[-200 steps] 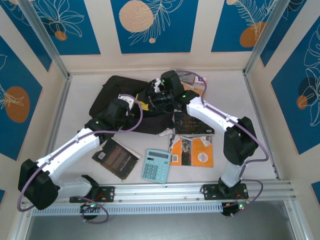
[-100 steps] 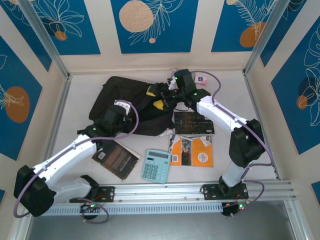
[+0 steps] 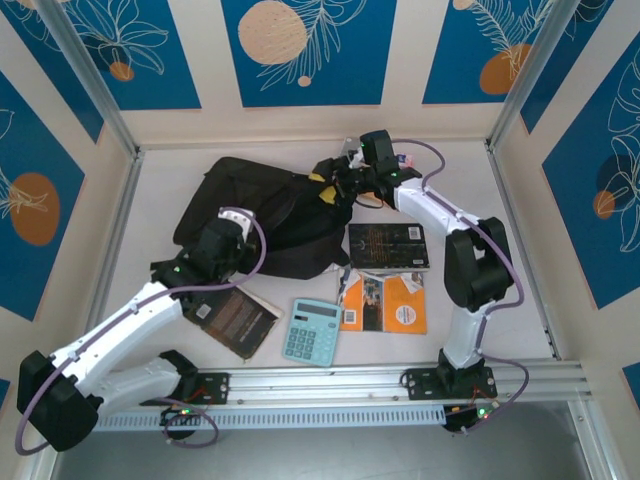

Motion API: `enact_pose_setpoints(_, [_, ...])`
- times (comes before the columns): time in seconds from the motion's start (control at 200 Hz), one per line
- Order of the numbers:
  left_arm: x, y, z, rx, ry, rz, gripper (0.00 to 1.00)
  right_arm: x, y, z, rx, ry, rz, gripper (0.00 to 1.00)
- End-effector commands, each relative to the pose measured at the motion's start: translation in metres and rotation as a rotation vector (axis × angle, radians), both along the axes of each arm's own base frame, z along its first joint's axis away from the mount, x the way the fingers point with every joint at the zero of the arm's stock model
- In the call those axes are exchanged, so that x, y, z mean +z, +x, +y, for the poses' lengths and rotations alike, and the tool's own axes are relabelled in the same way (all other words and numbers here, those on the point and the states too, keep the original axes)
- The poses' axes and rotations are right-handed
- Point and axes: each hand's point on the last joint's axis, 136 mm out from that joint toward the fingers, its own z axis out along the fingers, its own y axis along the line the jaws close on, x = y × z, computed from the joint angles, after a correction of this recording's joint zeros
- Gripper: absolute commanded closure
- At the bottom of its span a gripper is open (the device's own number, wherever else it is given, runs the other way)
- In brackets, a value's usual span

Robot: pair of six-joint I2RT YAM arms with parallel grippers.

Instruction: Pack books, pencil case, and school supplies into a backpack

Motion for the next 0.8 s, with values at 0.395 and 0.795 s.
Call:
enact_pose_setpoints(0.395, [0.078,0.005,-0.038,-0.169,0.004,0.062,0.15,0.061,-0.026,0.028,0.040,0.068,-0.022,0.99])
enact_pose_setpoints(0.795, [0.091,0.038,-0.125,-0.301,-0.020,0.148,0.10,0.063,-0.028,0.035,-0.001,0.057,0.042,1.00])
